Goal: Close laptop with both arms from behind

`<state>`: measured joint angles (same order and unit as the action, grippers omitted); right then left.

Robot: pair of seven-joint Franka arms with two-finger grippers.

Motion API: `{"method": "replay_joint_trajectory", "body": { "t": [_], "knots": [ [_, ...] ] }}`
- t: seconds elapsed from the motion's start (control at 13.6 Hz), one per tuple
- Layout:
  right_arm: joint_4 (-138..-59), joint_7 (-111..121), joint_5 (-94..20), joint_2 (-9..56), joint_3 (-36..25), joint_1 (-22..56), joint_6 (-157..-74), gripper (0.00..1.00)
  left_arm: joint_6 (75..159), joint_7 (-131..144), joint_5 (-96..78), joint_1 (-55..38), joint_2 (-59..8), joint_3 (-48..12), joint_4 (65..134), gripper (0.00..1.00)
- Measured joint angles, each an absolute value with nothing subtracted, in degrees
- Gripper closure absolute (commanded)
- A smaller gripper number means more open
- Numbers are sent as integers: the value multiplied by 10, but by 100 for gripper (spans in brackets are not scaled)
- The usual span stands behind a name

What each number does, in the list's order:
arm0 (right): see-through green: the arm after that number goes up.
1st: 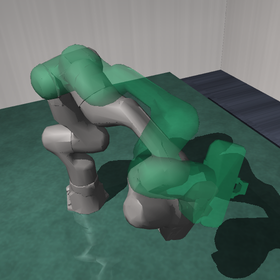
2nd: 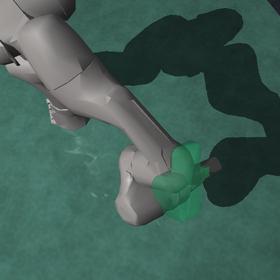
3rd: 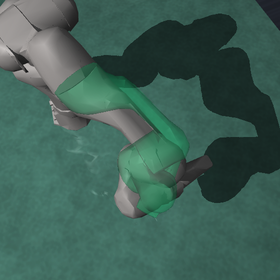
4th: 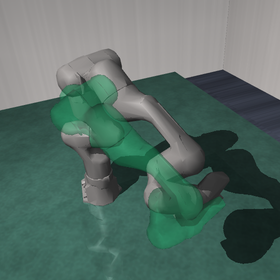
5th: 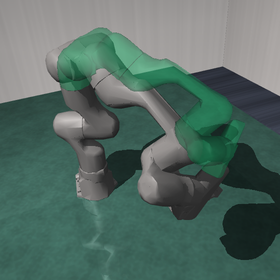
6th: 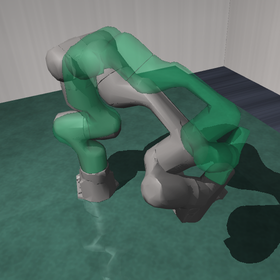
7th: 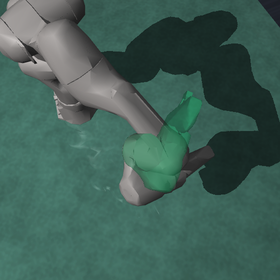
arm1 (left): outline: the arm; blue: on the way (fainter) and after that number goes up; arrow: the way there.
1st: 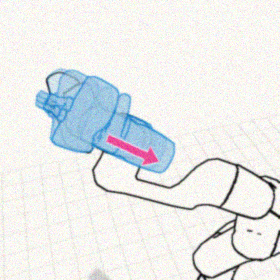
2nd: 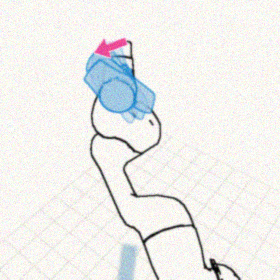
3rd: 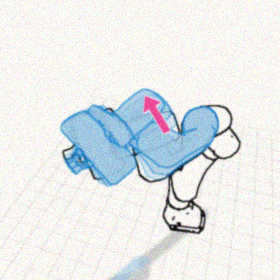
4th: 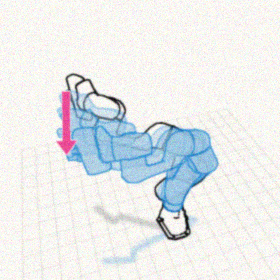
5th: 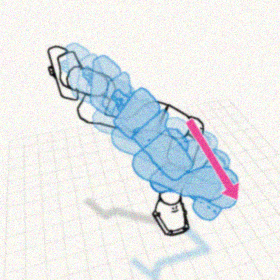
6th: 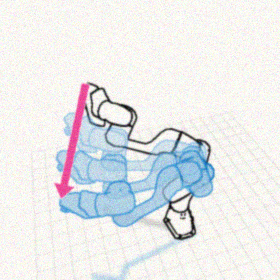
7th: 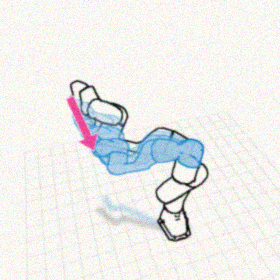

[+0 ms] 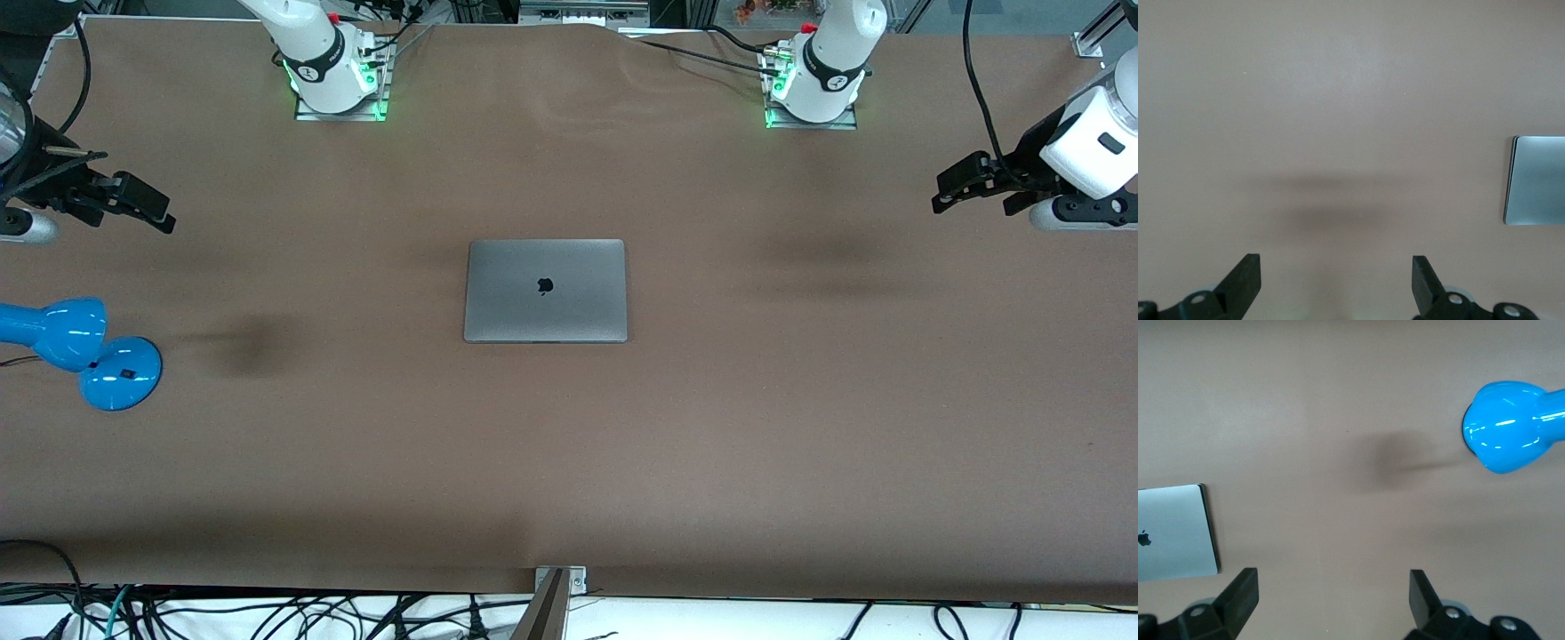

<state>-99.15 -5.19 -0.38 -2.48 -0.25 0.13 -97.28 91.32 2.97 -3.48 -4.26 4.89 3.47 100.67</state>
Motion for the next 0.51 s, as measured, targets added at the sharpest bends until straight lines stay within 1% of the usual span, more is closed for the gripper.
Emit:
{"method": "replay_joint_trajectory", "body": {
  "t": [0.51],
  "knots": [
    [-991, -46, -1, -25, 1, 5, -973, 0, 911, 30, -35, -43, 49, 35, 1007, 0]
  ]
}}
